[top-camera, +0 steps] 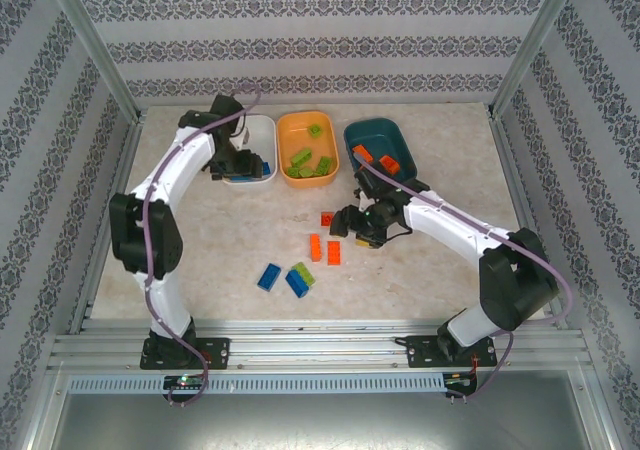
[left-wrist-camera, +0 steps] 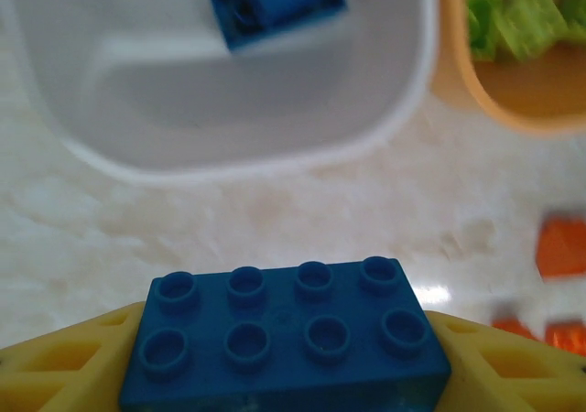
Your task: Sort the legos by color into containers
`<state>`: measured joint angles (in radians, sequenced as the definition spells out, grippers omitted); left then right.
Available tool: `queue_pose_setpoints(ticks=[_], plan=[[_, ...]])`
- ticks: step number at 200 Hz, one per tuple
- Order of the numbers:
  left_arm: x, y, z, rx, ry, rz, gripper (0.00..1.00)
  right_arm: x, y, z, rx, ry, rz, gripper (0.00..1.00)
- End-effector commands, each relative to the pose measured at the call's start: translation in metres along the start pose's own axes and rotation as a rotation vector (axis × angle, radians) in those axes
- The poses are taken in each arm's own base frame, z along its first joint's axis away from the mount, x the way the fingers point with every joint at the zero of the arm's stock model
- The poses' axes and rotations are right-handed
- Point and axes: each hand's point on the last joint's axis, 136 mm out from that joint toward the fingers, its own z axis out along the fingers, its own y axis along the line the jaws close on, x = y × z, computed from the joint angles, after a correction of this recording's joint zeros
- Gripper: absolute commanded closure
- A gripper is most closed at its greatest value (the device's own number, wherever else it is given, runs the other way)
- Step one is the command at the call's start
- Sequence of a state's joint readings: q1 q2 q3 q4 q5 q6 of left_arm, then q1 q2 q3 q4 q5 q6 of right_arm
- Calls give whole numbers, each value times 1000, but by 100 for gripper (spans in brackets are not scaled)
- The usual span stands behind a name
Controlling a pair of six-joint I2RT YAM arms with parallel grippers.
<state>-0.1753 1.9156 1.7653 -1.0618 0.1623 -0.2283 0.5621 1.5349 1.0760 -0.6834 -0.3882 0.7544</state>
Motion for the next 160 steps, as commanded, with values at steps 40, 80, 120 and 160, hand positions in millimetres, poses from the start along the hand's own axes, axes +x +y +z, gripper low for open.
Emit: queue_pose_setpoints(ticks=[40, 80, 120, 160], plan=[[-43, 3, 31, -11, 1, -23, 34, 28, 15, -7, 102, 27, -174, 32], [-49, -2, 50, 10, 24, -29, 32, 43, 32, 0, 176, 82, -316, 32], [-49, -4, 55, 26, 32, -41, 24, 58, 52, 23, 233, 154, -450, 32], [-48, -8, 37, 51, 5, -56, 19, 73, 71, 47, 295, 219, -599, 35]])
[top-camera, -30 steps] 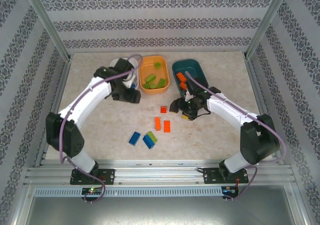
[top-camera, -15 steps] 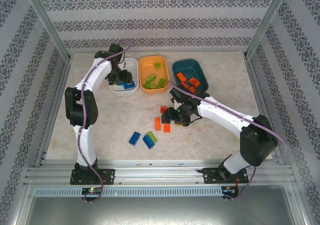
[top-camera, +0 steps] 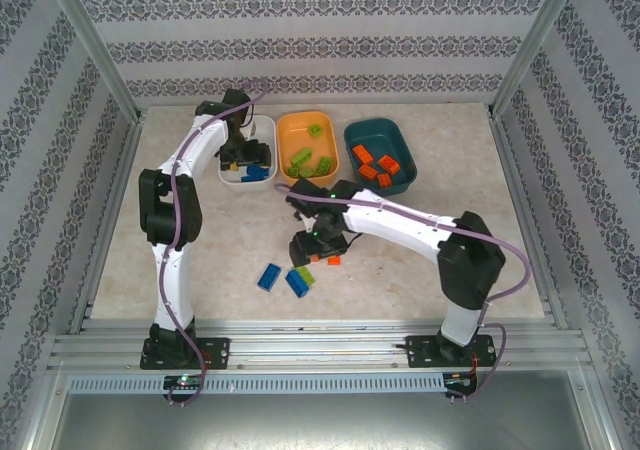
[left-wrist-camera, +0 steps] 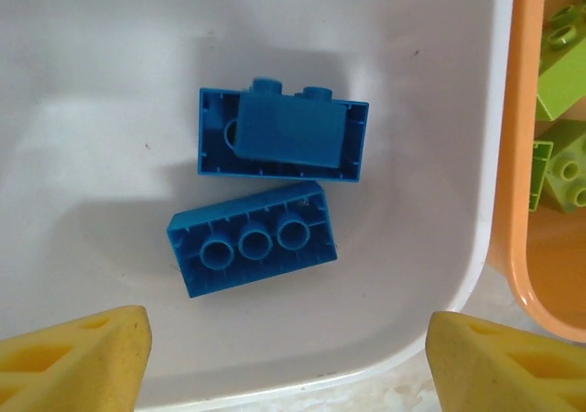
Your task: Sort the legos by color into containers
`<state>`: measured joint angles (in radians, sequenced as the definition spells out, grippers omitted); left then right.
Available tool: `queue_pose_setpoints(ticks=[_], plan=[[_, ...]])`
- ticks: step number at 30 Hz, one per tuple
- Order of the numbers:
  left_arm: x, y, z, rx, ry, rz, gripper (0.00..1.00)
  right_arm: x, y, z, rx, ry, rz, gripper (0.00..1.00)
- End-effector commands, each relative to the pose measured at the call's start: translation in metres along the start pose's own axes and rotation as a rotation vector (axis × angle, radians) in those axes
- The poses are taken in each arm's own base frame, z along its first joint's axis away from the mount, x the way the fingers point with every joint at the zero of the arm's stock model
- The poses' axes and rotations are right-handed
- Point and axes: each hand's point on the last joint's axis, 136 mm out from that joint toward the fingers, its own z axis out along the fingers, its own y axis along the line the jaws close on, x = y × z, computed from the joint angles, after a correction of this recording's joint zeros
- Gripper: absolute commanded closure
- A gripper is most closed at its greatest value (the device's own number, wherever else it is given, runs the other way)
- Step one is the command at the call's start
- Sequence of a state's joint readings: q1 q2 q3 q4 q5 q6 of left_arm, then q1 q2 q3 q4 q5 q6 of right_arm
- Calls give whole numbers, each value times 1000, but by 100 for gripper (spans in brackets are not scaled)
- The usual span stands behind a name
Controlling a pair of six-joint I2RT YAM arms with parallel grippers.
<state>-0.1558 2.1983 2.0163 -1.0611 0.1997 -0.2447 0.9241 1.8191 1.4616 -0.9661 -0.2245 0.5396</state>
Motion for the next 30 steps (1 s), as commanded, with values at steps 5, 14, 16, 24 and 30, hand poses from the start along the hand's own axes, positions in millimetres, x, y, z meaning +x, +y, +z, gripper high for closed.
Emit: queue_pose_setpoints(ticks=[5, 14, 16, 24, 30], plan=[[5, -10, -45, 43, -68, -20, 18, 9, 22, 23, 69, 92, -170, 39], [46, 1, -93, 31, -124, -14, 15, 21, 29, 54, 70, 157, -214, 44], [58, 4, -101, 30, -131, -16, 15, 22, 25, 59, 79, 163, -211, 45], [104, 14, -118, 27, -129, -37, 11, 26, 20, 77, 83, 190, -195, 53], [125, 19, -124, 22, -118, -39, 9, 26, 17, 84, 88, 194, -184, 64]])
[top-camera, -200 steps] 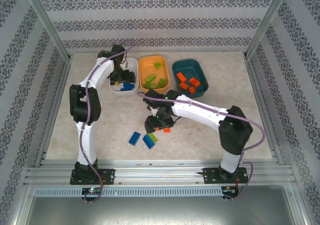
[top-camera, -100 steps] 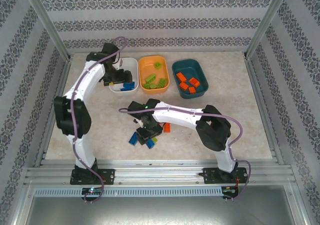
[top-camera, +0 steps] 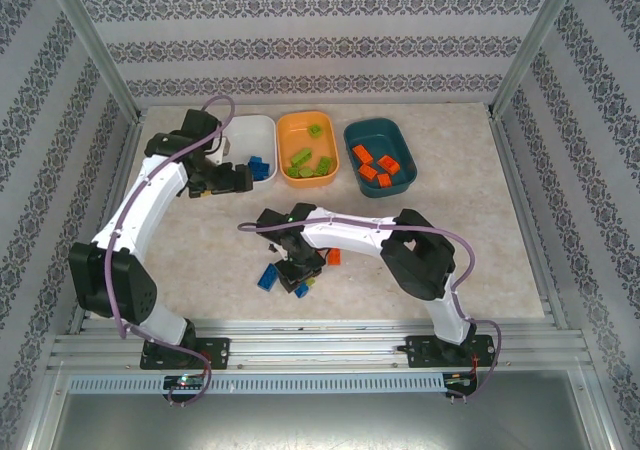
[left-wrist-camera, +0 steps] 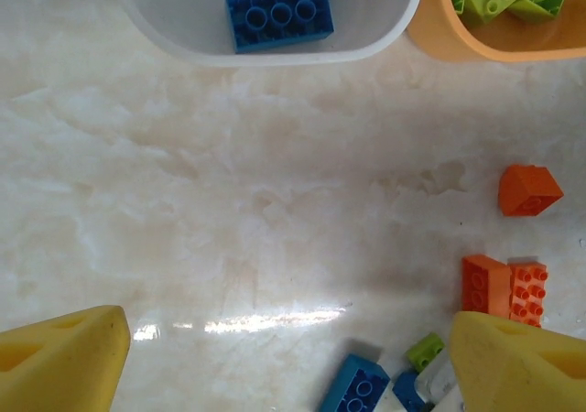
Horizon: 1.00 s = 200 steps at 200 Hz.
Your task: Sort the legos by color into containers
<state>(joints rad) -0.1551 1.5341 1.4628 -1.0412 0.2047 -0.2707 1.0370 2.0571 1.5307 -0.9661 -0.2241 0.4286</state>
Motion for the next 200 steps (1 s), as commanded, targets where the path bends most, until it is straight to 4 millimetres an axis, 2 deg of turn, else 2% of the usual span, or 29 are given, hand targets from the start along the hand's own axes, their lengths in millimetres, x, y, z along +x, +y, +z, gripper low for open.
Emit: queue_pose_setpoints(ticks=[1, 39, 72, 95, 133, 163, 175, 200], plan=[[13, 7, -8, -16, 7, -32, 9, 4, 1, 11, 4, 25, 0, 65], [21, 8, -7, -10, 19, -31, 7, 3, -2, 12, 14, 23, 9, 77], [20, 7, -8, -9, 13, -24, 6, 3, -3, 2, 20, 7, 16, 82], [19, 8, -11, -17, 5, -18, 5, 1, -4, -19, -10, -44, 41, 84], [18, 16, -18, -61, -13, -13, 1, -11, -16, -69, -146, -170, 146, 84], [20, 16, -19, -64, -13, -4, 0, -47, -36, -114, -284, -294, 262, 83], [23, 17, -19, -64, -8, 1, 0, -66, -43, -130, -333, -339, 305, 82], [34, 13, -20, -40, 10, 8, 0, -120, -62, -164, -442, -436, 410, 82]])
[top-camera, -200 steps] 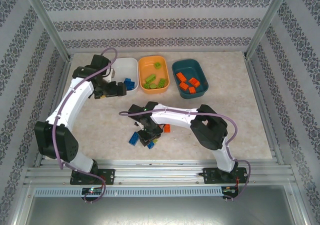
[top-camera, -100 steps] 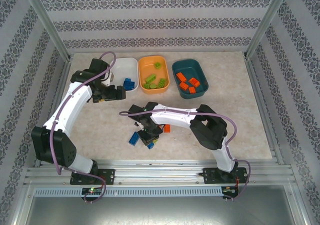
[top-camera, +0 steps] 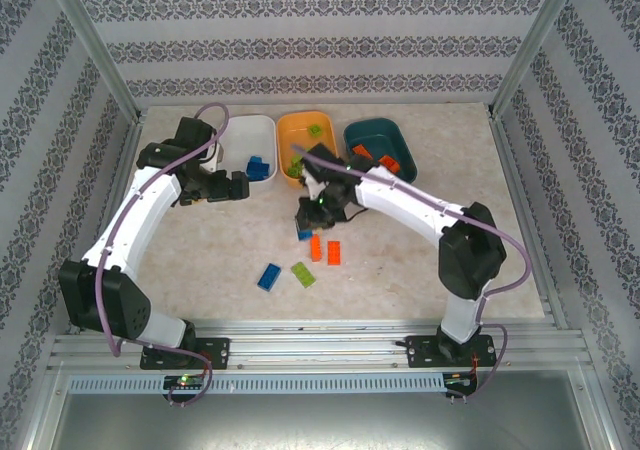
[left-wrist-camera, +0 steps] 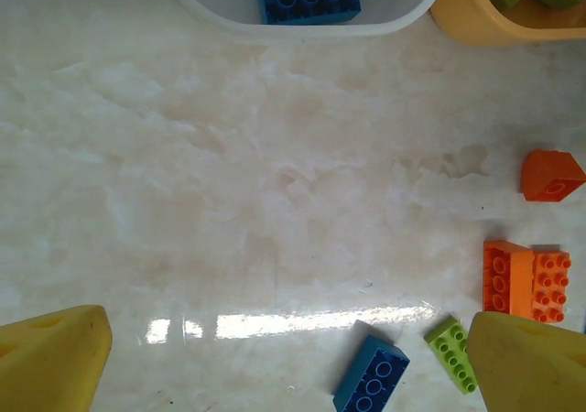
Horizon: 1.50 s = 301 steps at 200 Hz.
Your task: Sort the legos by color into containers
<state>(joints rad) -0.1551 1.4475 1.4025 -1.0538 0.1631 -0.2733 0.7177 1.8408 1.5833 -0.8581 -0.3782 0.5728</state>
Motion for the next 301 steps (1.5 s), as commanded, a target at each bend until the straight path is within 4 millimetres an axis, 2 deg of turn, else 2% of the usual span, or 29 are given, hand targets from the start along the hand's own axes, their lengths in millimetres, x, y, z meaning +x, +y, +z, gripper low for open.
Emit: queue_pose_setpoints(ticks=[1, 26, 51, 73, 80, 113, 127, 148, 165, 188, 225, 253, 270, 298, 301], plan=[[20, 3, -7, -3, 36, 10, 0, -54, 21, -10, -144, -78, 95, 82], [44, -9, -5, 48, 76, 26, 0, -108, 31, -13, -220, -143, 163, 82], [70, -12, -8, 68, 96, 24, 0, -146, 41, -2, -272, -158, 194, 82], [89, -7, -17, 70, 103, -2, 0, -167, 49, 17, -305, -142, 208, 82], [93, -6, -20, 70, 105, -8, 0, -173, 55, 16, -319, -149, 204, 82], [104, -1, -31, 57, 106, -12, 0, -189, 59, 42, -341, -144, 224, 80], [107, 0, -32, 57, 114, -10, 0, -192, 59, 51, -352, -140, 239, 78], [111, 1, -33, 55, 122, -10, 0, -196, 57, 61, -361, -137, 260, 69], [113, 2, -33, 50, 124, -6, 0, -196, 57, 60, -361, -140, 257, 57], [116, 3, -31, 52, 131, -2, 0, -196, 60, 54, -362, -149, 236, 50], [111, -1, -28, 66, 133, 15, 0, -196, 63, 36, -358, -174, 216, 46], [108, -6, -23, 91, 140, 30, 0, -192, 66, 12, -351, -202, 195, 45], [108, -11, -19, 108, 149, 38, 0, -184, 66, -6, -338, -220, 172, 45], [113, -19, -3, 123, 180, 53, 0, -164, 52, -30, -298, -245, 162, 44], [114, -19, -1, 121, 184, 56, 0, -160, 47, -28, -288, -239, 169, 44]])
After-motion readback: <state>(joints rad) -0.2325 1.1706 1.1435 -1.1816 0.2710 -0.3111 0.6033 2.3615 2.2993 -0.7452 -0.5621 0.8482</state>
